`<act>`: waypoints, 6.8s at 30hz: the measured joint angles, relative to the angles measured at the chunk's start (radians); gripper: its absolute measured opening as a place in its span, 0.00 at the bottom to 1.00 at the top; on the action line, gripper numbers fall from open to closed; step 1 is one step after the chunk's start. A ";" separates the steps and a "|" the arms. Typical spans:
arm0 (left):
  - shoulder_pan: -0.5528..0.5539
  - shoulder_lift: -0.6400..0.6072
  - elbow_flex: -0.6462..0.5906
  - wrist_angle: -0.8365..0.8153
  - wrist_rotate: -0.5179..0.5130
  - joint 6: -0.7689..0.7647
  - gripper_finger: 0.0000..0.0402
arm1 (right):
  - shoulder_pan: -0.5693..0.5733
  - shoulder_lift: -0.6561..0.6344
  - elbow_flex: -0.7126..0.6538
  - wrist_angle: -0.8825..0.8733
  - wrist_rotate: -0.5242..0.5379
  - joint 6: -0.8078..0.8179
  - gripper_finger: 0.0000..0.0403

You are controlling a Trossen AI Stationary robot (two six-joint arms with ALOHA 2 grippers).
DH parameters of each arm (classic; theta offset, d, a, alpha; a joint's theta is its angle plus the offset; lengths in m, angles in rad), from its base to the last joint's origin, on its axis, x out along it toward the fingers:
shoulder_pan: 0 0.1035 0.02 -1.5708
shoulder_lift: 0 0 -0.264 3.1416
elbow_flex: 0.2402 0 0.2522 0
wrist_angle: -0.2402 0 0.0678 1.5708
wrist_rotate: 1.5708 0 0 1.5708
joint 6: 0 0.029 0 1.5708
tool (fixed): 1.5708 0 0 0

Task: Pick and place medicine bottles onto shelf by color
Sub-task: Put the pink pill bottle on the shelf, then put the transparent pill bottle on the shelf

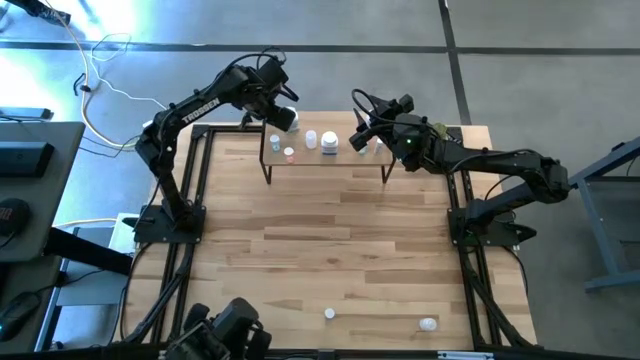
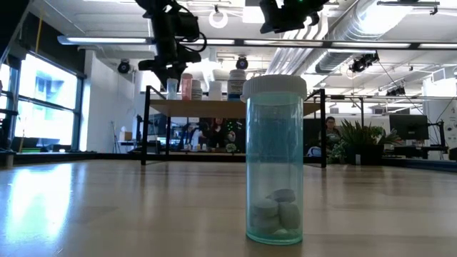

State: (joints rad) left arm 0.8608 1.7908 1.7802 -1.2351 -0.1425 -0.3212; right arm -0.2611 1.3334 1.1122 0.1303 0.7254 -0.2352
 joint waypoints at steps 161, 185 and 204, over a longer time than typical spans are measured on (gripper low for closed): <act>-0.025 0.020 -0.001 -0.033 0.051 0.258 0.53 | 0.000 0.000 0.000 0.001 0.002 0.044 0.60; -0.023 -0.002 0.107 -0.112 0.049 0.310 0.53 | 0.000 0.000 0.000 0.001 0.081 0.044 0.60; -0.096 -0.104 0.198 -0.113 0.124 0.303 0.53 | 0.061 0.000 0.000 -0.028 0.100 0.055 0.60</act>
State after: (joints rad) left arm 0.7649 1.6866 1.9781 -1.3479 -0.0189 -0.0181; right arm -0.2006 1.3330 1.1122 0.1023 0.8257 -0.1800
